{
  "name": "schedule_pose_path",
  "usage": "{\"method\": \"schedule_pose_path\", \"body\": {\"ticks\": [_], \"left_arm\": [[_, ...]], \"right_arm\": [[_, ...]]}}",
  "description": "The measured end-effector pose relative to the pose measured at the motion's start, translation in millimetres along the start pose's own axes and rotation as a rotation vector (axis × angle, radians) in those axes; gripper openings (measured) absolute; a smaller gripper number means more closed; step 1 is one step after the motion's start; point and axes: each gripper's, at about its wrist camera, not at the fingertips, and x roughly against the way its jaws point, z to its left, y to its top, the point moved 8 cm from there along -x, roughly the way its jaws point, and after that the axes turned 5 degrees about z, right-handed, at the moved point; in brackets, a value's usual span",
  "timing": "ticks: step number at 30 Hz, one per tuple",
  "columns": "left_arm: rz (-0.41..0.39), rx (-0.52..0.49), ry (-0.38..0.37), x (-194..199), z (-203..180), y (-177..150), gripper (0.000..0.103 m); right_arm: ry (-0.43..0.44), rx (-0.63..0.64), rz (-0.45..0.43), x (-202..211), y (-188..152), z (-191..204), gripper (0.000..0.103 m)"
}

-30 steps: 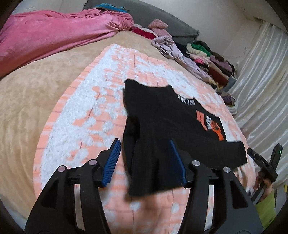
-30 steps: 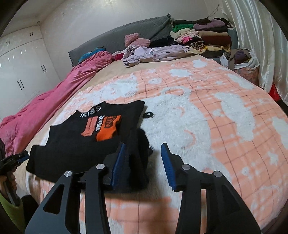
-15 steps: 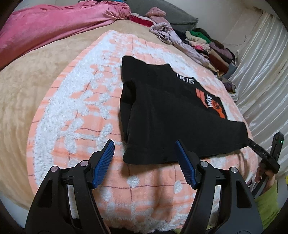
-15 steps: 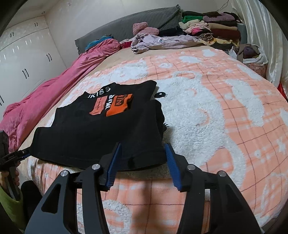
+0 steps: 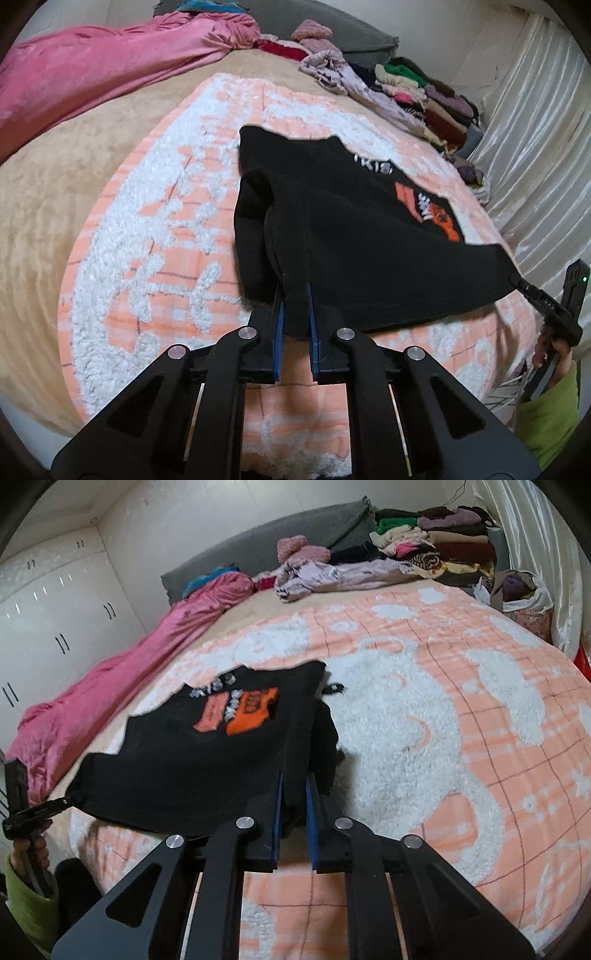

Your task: Fold small clothes

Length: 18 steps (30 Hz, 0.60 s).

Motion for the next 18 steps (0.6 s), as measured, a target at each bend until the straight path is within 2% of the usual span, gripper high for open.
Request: {"method": "schedule_pose_path", "body": {"ticks": [8, 13, 18], "left_arm": [[-0.049, 0.061, -0.059, 13, -1, 35, 0.004], [-0.042, 0.138, -0.088, -1, 9, 60, 0.004], [-0.024, 0.202, -0.096, -23, 22, 88, 0.004]], "right_arm": [[0.107, -0.048, -0.063, -2, 47, 4, 0.010], [0.103, -0.085, -0.064, -28, 78, -4, 0.010], [0.064, -0.128, -0.044, -65, 102, -15, 0.010]]}}
